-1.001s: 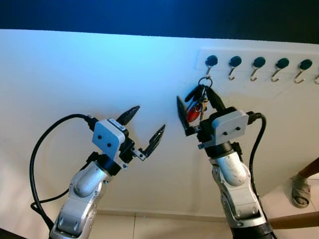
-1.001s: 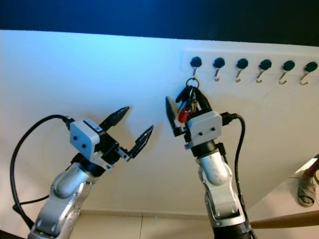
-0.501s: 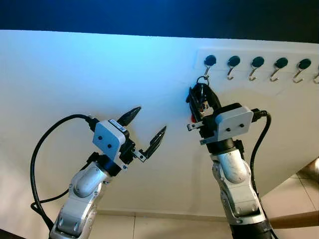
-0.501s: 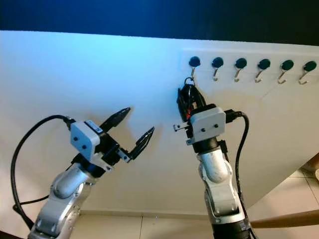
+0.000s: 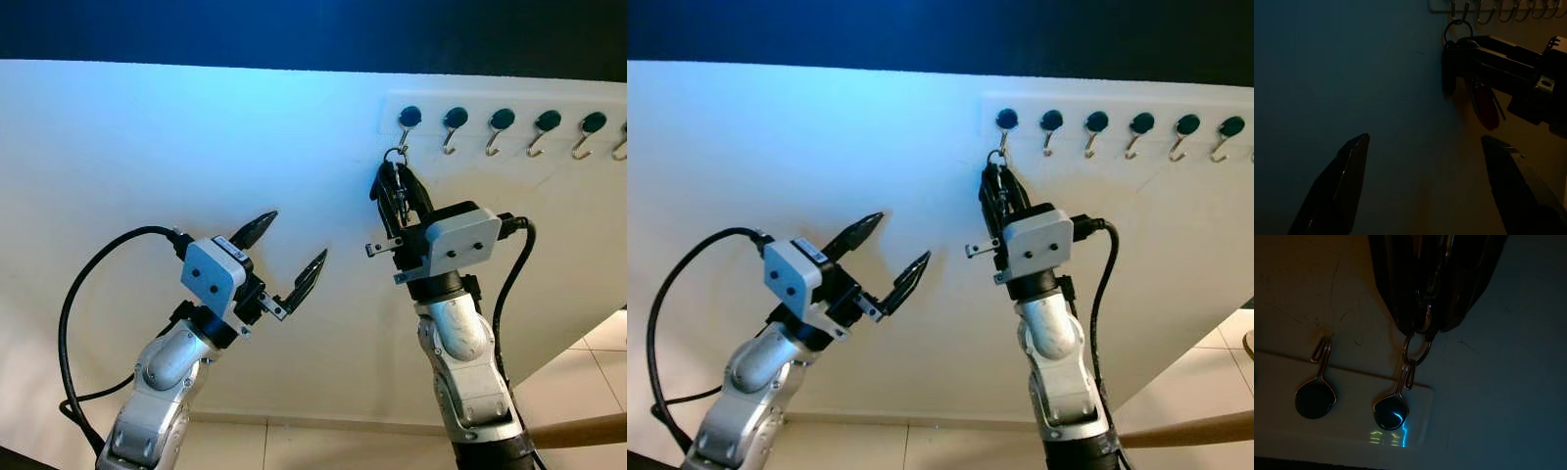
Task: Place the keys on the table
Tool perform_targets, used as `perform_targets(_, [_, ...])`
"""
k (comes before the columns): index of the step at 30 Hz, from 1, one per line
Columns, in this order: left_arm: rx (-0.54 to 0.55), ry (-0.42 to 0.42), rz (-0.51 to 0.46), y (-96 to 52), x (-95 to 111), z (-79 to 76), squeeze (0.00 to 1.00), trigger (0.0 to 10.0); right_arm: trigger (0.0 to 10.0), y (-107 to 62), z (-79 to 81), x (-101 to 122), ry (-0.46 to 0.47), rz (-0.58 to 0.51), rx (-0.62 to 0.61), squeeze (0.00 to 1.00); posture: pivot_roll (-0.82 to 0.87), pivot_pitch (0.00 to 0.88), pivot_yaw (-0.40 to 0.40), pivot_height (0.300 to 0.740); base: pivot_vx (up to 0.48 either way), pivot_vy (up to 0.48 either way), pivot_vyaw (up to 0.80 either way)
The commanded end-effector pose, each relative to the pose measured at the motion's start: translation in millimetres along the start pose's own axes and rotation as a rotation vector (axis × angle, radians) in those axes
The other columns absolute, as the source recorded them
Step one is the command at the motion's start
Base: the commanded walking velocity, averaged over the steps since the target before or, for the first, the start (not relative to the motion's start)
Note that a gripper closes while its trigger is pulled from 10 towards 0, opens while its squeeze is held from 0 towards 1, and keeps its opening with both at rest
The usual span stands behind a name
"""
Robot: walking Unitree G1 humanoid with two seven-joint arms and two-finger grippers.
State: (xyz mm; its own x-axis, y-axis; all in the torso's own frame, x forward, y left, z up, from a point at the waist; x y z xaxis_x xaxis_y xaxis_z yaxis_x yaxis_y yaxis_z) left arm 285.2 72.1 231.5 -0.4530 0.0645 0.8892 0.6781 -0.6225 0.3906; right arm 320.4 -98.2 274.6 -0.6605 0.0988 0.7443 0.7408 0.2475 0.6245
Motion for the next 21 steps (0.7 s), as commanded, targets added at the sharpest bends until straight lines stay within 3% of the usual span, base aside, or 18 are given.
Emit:
perform_targets(1, [-0.018,0.006,-0.003,0.2,3,-2.3,0.0,10.0,0.0,3.4,-4.6,7,0.009,-0.024,-0.023,0.0,0.02,0.098,0.002,0.74,0.0,0.0,0.0])
perform_targets(2, [-0.018,0.006,-0.003,0.2,3,-2.3,0.0,10.0,0.0,3.4,-4.6,7,0.009,-0.024,-0.023,0.0,0.02,0.098,0.002,0.74,0.0,0.0,0.0])
perform_targets(3, [-0.022,0.007,-0.007,0.7,4,-2.3,0.0,10.0,10.0,5.1,-3.8,8,0.011,-0.023,-0.026,0.0,0.02,0.092,0.005,0.74,0.0,0.0,0.0])
perform_targets(21, [-0.092,-0.002,-0.042,8.3,14,-16.2,0.0,10.0,10.0,13.0,4.1,30,0.071,-0.084,-0.008,0.0,0.02,0.083,0.007,0.74,0.0,0.0,0.0])
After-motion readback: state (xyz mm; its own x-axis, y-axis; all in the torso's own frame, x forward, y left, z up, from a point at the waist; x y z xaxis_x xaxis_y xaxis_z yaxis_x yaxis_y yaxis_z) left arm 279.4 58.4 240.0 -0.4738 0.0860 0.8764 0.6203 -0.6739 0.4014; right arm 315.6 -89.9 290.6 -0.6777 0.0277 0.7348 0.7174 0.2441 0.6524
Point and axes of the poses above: a point about 5 cm out from each wrist's last joint towards the gripper, its own y axis pointing out of the wrist towards the gripper, its own x axis along the axis of the wrist's last joint, z = x × y, the point moved 6 cm from there along y, pointing out of the wrist towards the gripper, and after that the axes turned 1 degree about -y, right-handed, at the moved point
